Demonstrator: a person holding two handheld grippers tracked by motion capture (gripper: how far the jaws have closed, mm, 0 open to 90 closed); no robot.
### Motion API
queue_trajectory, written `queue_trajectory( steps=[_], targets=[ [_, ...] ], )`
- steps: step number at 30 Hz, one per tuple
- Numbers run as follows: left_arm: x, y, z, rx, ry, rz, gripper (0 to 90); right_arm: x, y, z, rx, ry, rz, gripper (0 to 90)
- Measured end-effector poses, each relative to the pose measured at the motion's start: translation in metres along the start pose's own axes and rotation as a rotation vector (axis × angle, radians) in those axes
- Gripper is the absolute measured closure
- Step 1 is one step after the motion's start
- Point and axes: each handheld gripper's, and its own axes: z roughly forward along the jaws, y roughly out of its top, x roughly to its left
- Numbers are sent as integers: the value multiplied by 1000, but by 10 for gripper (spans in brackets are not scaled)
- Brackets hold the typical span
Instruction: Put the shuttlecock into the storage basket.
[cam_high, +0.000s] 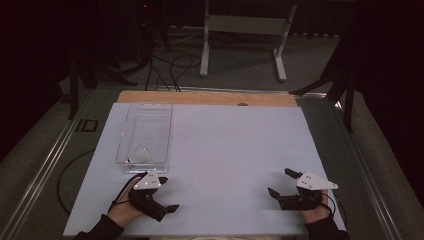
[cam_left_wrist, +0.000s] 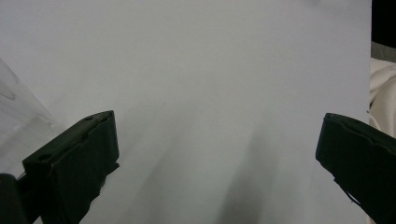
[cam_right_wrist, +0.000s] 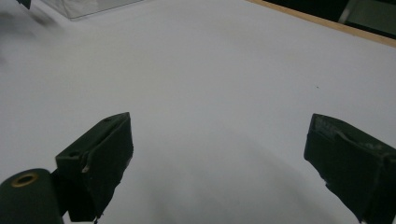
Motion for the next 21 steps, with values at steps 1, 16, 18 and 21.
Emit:
queue_trajectory(
  steps=[1,16,18,21],
  targets=[
    [0,0,0,0,0,0,1,0,0,0,0,0,0,83],
    [-2,0,3,-46,29,9,1,1,0,0,8,2,-5,83],
    [-2,0,4,-42,30,9,1,1,0,1,9,5,-4,83],
    [-2,0,4,-46,28,10,1,1,0,1,11,5,-8,83]
  ],
)
